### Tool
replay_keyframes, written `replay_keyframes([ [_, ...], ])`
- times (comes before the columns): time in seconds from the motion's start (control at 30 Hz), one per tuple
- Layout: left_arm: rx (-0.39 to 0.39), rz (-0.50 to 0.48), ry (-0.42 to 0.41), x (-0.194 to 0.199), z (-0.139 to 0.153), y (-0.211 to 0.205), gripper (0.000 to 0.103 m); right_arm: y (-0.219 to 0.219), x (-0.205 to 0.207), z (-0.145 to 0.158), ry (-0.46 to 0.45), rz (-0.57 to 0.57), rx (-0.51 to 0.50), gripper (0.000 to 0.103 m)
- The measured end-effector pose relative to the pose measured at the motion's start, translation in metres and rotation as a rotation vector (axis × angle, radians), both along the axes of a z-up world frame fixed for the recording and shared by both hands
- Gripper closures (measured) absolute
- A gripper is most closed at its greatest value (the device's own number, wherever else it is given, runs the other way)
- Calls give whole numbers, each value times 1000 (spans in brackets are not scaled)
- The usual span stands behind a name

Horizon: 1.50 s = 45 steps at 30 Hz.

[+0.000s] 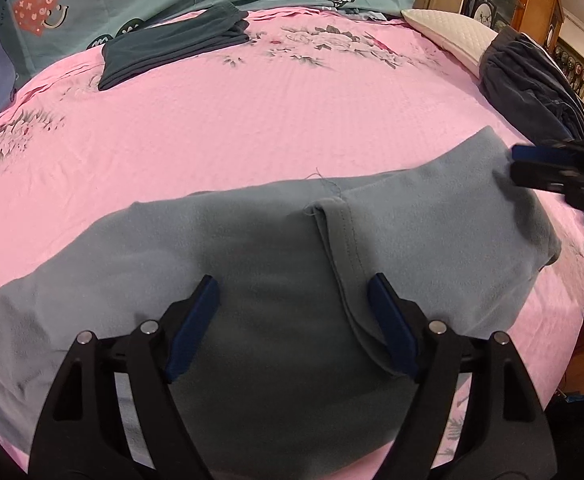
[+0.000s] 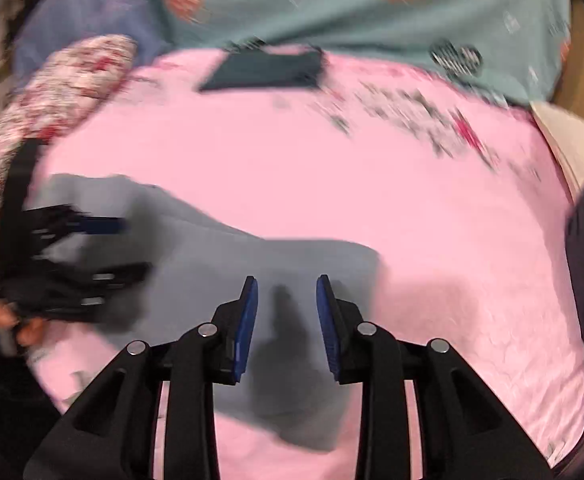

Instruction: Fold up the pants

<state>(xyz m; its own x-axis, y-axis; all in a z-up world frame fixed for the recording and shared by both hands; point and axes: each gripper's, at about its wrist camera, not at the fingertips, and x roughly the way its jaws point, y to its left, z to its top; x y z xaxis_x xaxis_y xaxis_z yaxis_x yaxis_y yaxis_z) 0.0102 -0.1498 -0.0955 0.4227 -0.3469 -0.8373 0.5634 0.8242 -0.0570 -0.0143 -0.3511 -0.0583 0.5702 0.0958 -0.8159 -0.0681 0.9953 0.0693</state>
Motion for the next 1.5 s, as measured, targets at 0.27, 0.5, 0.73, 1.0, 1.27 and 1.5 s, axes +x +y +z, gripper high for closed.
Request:
replay_keyframes([
  [0.27, -25, 6, 2, -3, 9, 4, 22, -3, -11, -12, 27, -16, 15, 71],
  [0.5, 48, -83, -27, -31, 5, -17, 20, 9, -39, -32, 118, 69, -32, 65],
  [0.73, 26, -50, -12, -30, 1, -6, 15, 22, -45, -29, 108, 86, -61, 62],
  [1.0, -136, 121, -90, -58, 54, 91, 16, 65, -21, 51, -27, 251, -45, 54],
  [1.27, -260, 550, 32, -52, 38, 256, 15, 225, 77, 95, -69, 735, 98, 43],
  [1.5, -558, 596, 143, -31, 24, 289, 15, 352, 135, 59, 63, 950, 34, 43],
])
